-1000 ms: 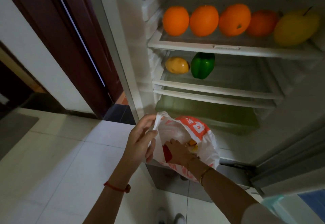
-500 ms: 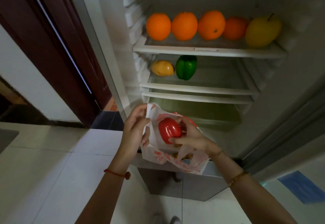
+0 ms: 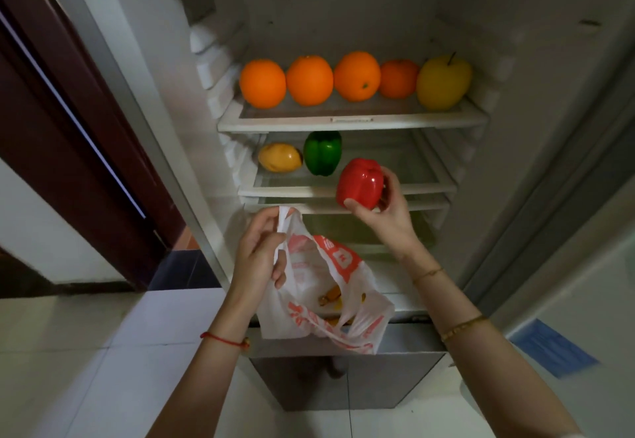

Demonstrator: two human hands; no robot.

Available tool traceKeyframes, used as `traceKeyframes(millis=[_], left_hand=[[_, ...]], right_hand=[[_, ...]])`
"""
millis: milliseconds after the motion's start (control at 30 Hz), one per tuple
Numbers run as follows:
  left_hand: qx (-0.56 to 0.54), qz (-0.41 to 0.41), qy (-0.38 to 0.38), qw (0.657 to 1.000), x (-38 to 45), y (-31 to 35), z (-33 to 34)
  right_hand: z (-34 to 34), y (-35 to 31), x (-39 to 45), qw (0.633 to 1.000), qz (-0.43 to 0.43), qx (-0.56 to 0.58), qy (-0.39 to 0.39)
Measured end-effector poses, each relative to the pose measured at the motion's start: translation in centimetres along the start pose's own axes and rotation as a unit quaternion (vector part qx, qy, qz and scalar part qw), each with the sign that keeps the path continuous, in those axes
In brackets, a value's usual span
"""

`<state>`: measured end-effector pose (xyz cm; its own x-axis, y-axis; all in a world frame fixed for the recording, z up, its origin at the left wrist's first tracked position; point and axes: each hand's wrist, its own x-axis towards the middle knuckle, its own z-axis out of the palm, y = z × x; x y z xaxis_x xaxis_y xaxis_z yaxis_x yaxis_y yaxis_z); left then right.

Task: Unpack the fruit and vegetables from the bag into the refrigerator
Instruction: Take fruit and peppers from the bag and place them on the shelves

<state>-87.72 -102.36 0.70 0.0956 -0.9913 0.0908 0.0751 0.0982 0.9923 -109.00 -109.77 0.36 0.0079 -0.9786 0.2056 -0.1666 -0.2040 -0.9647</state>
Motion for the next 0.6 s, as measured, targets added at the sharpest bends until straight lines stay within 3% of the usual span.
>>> traceKeyframes(millis=[333, 600], left_hand=[[-0.001, 0.006, -0.014, 1.0, 1.1, 0.1, 0.2], [-0.007, 0.01, -0.026, 1.0, 1.3, -0.2, 0.5]], right_hand=[[-0.6, -0.5, 4.2, 0.993, 0.013, -0.049, 0.108], [-0.3, -1.0, 6.2, 0.99, 0.014, -0.063, 0.122]])
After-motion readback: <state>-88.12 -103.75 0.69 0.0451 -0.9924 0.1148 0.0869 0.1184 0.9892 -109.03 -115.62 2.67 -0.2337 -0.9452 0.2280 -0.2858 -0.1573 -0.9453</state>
